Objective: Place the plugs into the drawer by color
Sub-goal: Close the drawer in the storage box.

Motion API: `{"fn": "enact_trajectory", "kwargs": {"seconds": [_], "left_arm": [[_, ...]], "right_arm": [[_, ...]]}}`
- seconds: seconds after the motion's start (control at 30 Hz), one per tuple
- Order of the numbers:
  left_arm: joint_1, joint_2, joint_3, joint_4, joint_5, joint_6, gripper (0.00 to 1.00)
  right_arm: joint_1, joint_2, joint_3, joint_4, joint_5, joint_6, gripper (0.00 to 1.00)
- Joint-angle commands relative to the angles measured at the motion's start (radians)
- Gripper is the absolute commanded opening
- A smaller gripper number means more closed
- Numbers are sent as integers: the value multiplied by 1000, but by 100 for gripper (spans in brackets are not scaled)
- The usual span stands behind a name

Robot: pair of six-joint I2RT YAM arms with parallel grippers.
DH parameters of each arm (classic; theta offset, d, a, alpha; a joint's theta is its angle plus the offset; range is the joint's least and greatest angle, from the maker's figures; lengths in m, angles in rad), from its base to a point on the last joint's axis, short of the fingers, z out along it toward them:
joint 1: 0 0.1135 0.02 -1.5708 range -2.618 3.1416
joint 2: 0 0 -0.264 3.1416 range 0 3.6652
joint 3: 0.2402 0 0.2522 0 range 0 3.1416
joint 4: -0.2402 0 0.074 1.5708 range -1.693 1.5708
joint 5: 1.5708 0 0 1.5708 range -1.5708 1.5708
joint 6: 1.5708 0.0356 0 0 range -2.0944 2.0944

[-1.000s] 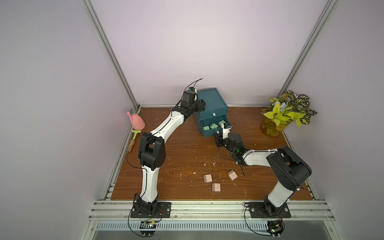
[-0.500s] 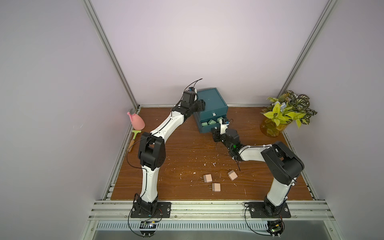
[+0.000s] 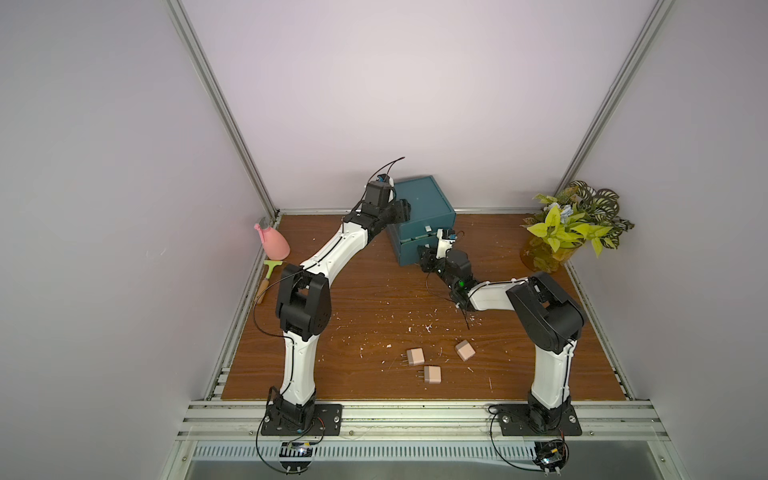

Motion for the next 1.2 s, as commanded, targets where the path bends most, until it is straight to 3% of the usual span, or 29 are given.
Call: {"fn": "enact_trajectory", "kwargs": {"seconds": [0.0,0.73,1.17], "left_arm": [[2,4,-29,-49,7,13,68],[3,7,-30,-49,1,18,68],[6,0,-27,-50,-10,20,68]], "right_arm": [[-2,10,44,85,-40,53,44],[-42,91,109,114,-106,109,46],[-77,-18,-210,324,-150,272,46]]}}
